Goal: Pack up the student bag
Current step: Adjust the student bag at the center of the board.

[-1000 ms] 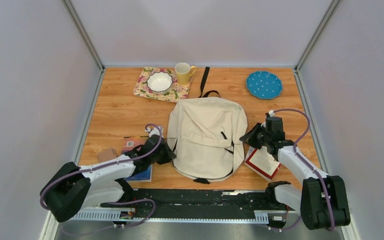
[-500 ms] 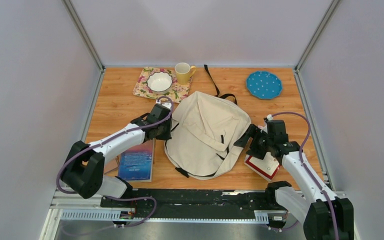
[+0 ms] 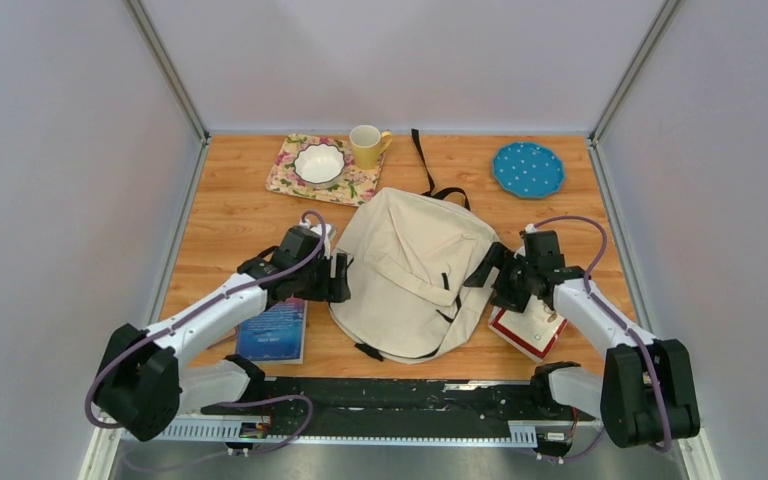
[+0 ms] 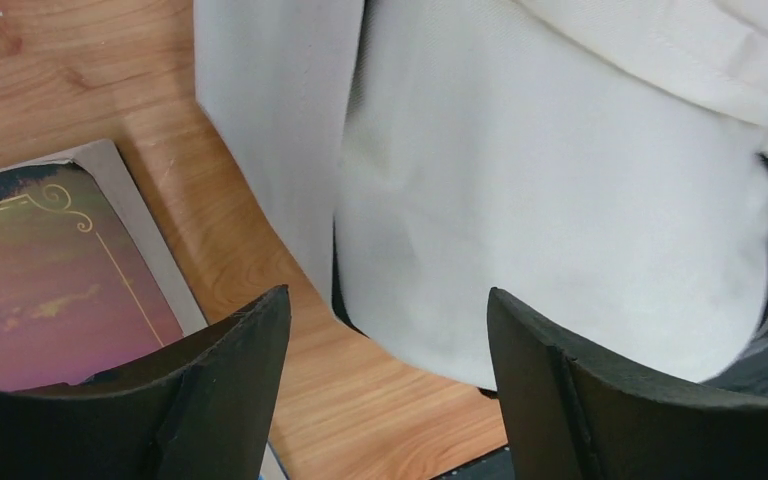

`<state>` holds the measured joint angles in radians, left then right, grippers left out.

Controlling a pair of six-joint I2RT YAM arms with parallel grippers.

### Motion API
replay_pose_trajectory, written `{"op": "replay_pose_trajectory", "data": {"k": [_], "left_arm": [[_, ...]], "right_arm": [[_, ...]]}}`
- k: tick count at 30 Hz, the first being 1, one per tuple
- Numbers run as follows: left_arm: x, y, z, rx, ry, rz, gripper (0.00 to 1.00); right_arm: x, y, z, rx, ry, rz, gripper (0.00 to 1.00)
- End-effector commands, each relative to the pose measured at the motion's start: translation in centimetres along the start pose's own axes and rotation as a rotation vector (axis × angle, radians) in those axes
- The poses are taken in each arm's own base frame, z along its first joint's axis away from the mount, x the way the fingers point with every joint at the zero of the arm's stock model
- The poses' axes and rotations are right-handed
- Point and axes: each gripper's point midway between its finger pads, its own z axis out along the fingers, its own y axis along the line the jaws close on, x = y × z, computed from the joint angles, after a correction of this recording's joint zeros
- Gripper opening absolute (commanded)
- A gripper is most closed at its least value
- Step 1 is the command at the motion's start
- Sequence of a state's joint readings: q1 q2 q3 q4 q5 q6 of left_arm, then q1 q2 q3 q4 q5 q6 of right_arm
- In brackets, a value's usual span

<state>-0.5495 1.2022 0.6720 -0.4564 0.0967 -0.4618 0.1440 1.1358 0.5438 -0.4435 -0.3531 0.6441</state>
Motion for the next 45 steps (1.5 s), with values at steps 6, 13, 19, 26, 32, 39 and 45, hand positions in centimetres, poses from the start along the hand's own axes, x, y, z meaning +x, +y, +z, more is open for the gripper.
{"op": "replay_pose_trajectory", "data": {"k": [6,13,19,26,32,39,45], "left_arm": [[0.9,-4.7,-2.6,0.227,-0.069,-0.122,0.80],[4.0,-6.4,-1.4,0.231,-0.012,-0.131,0.81],[6.9,-7.2,0.1,0.272,0.033,-0.189,0.82],[7.3,-8.4,1.1,0.343,0.039,-0.239,0.82],[6.0,-8.5,1.2,0.307,0.019,-0.204,0.82],[3.2,-6.9,1.8,0.186,-0.045,-0.155,0.83],[-1.1,-5.6,0.6,0.136,-0.127,-0.151,0.83]], "right_arm": [[-2.0,-0.3,1.9,0.036,-0.036,-0.008,0.91],[-0.7,-0.8,4.1,-0.005,0.018,0.049,0.92],[0.2,-0.9,5.0,-0.042,0.040,0.073,0.73],[0.5,0.4,3.6,-0.131,0.005,0.075,0.07],[0.2,3.2,0.3,-0.253,-0.066,0.045,0.00],[0.9,4.7,-3.7,-0.323,-0.132,0.033,0.00],[1.3,3.8,-4.4,-0.307,-0.174,0.070,0.00]]}}
